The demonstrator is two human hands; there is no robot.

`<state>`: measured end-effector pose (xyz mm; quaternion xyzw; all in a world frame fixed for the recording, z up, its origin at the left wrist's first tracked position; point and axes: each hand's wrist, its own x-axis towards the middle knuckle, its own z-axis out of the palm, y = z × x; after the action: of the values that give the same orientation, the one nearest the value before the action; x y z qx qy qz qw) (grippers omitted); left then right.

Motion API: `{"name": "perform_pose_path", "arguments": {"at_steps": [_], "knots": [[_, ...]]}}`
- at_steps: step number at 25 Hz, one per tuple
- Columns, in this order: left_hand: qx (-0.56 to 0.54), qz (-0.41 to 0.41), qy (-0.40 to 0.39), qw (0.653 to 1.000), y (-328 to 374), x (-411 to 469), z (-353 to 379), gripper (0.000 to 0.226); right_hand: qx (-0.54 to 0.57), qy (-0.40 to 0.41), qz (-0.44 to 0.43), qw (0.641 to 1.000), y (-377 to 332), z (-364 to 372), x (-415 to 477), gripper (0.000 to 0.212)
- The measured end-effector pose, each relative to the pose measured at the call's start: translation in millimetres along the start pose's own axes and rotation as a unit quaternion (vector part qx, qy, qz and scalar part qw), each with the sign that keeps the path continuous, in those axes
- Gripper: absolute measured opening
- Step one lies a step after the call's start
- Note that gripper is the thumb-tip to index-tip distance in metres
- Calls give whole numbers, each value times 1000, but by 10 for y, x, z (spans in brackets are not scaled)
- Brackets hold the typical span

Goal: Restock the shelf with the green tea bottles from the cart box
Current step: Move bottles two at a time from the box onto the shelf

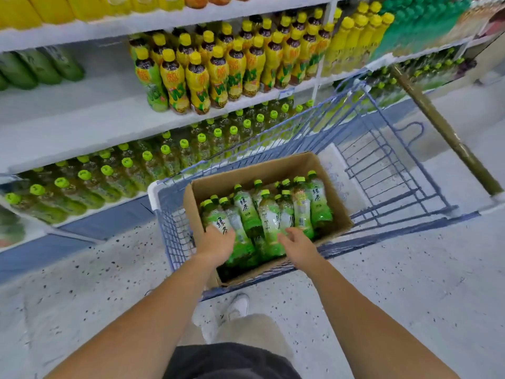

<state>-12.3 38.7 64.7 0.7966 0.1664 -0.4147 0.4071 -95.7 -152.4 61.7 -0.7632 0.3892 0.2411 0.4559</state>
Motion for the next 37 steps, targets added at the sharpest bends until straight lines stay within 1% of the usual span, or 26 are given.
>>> {"name": "perform_pose_path", "arguments": {"at_steps": [2, 6, 9, 11, 13, 15, 18, 20, 22, 23, 26, 28, 30, 32, 33, 35, 37], "knots": [[24, -11, 11, 1000, 22, 76, 123, 83, -20, -15, -5, 1000, 71, -17, 191, 63], [37, -34, 43, 998, 5, 355, 319, 82, -24, -31, -7, 999, 186, -23, 575, 67], [70, -63, 74, 993, -101, 653, 415, 83, -38, -46, -7, 998, 240, 1, 903, 71], [75, -78, 90, 990, -167, 777, 472, 80, -37, -54, 6, 998, 287, 26, 1105, 73], [67, -78, 113, 988, -210, 875, 522, 71, -14, -69, 12, 997, 328, 46, 1268, 71], [33, -82, 135, 987, -240, 959, 541, 59, 29, -74, 23, 997, 374, 61, 1388, 67], [17, -86, 148, 985, -282, 1026, 584, 61, 74, -98, 56, 991, 449, 81, 1502, 54], [35, -82, 141, 986, -301, 1046, 606, 66, 95, -120, 84, 985, 500, 118, 1530, 42], [45, -68, 139, 987, -317, 1048, 600, 72, 105, -121, 94, 983, 501, 133, 1525, 30], [38, -56, 139, 988, -327, 1054, 591, 71, 111, -117, 94, 983, 482, 132, 1522, 29], [18, -26, 129, 991, -365, 1023, 599, 57, 120, -110, 87, 983, 400, 144, 1476, 29], [-17, -9, 110, 994, -372, 993, 593, 61, 137, -106, 87, 981, 330, 173, 1418, 27], [-41, -5, 65, 997, -391, 1002, 591, 64, 182, -93, 92, 975, 295, 226, 1373, 26], [-41, -1, 33, 999, -407, 999, 562, 50, 239, -65, 89, 965, 235, 295, 1279, 20], [-40, 8, 23, 999, -421, 995, 527, 47, 247, -37, 85, 965, 216, 333, 1237, 20], [-55, 17, -1, 998, -402, 966, 415, 52, 222, 11, 69, 972, 174, 422, 1138, 28], [-82, 31, -22, 996, -384, 956, 244, 56, 205, 46, 41, 977, 91, 518, 1030, 30]]}}
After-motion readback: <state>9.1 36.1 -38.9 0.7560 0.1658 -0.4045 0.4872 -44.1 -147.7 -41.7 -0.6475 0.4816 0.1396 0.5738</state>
